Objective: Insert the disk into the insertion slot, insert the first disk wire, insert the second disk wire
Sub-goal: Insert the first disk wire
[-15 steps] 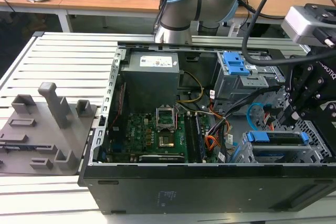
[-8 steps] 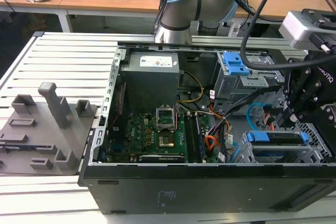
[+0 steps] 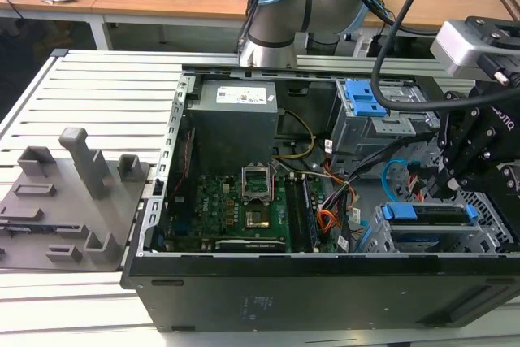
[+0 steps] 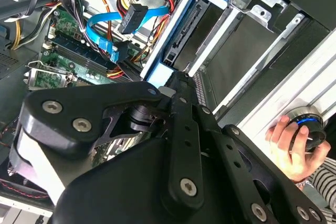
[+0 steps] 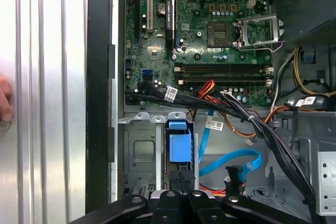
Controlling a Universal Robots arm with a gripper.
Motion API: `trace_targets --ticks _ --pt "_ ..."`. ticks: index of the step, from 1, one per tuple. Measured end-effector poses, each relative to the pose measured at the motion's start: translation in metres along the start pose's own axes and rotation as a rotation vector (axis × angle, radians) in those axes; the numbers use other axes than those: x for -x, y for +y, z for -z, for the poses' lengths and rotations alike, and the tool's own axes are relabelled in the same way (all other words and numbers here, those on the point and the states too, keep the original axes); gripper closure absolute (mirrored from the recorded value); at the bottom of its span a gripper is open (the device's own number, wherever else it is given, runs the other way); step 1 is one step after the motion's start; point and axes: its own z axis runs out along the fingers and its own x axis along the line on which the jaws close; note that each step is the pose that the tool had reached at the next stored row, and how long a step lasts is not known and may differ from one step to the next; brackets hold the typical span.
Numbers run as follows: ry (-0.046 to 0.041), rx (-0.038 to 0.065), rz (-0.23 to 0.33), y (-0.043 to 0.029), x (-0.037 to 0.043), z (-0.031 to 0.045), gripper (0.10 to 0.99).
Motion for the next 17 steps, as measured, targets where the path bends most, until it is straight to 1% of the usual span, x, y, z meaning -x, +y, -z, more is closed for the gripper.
trace_targets --ticks 7,10,11,12,17 --pt "0.0001 0.0 0.0 0.0 0.0 -0.0001 0.973" --pt "0.0 0.0 0.0 0.0 0.0 -0.0002 0.792" --pt "0.0 0.0 0.0 0.0 0.0 -0.0002 0.792" --pt "0.0 0.0 0.0 0.0 0.0 -0.0003 0.725" --pt "-0.0003 0.0 0.0 -0.001 0.0001 -0.0005 0.725"
